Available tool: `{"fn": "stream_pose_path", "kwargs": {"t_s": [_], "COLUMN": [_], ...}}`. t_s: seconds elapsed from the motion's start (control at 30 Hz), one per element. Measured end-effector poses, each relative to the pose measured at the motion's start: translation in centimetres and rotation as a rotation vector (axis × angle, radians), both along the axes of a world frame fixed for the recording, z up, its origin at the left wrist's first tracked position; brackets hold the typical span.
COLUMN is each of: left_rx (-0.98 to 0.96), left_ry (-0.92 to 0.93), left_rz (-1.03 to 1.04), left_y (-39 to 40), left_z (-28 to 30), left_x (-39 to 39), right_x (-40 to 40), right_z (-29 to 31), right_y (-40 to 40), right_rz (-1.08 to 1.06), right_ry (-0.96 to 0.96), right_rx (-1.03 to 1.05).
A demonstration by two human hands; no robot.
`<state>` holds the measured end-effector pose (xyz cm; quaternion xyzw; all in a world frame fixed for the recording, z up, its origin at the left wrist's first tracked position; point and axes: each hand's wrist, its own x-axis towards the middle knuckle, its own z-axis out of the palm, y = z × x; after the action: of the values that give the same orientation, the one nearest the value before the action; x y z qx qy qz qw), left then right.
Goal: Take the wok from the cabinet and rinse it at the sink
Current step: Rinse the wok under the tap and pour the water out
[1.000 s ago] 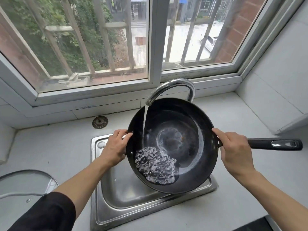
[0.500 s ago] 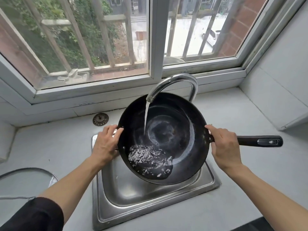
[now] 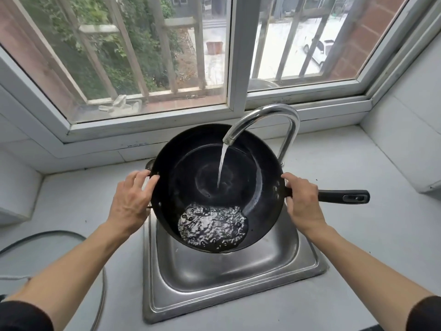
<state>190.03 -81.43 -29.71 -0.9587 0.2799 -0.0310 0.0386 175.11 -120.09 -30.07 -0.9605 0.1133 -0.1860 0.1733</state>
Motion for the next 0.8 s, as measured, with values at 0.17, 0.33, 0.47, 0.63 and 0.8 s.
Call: {"fn": "stream_pose_path", "kwargs": {"t_s": [0.17, 0.33, 0.47, 0.63, 0.8], "left_rx": [0.033, 0.046, 0.051, 0.04, 0.055], "left_ry": [-0.036, -0.048, -0.075, -0.117, -0.171], "left_rz": [0.018, 0.038, 0.041, 0.046, 0.056], "left_y": [1.1, 2.2, 3.1, 4.6, 6.2], "left_z": [0.6, 1.5, 2.3, 3.2, 4.2], "left_x": [0.6, 0.8, 0.7, 0.4, 0.1], "right_x": [1.7, 3.3, 4.5, 5.7, 6.9], "right_z": [-0.7, -1.1, -1.4, -2.4, -3.8], "right_y": [0.9, 1.7, 2.5, 3.4, 5.0], "right_rz": [-0.003, 0.012, 0.038, 0.057, 0.066], "right_ry": [-0.004, -0.025, -0.024, -0.006, 0.016], "right_rx": [0.056, 0.083, 0.119, 0.171, 0.202]}}
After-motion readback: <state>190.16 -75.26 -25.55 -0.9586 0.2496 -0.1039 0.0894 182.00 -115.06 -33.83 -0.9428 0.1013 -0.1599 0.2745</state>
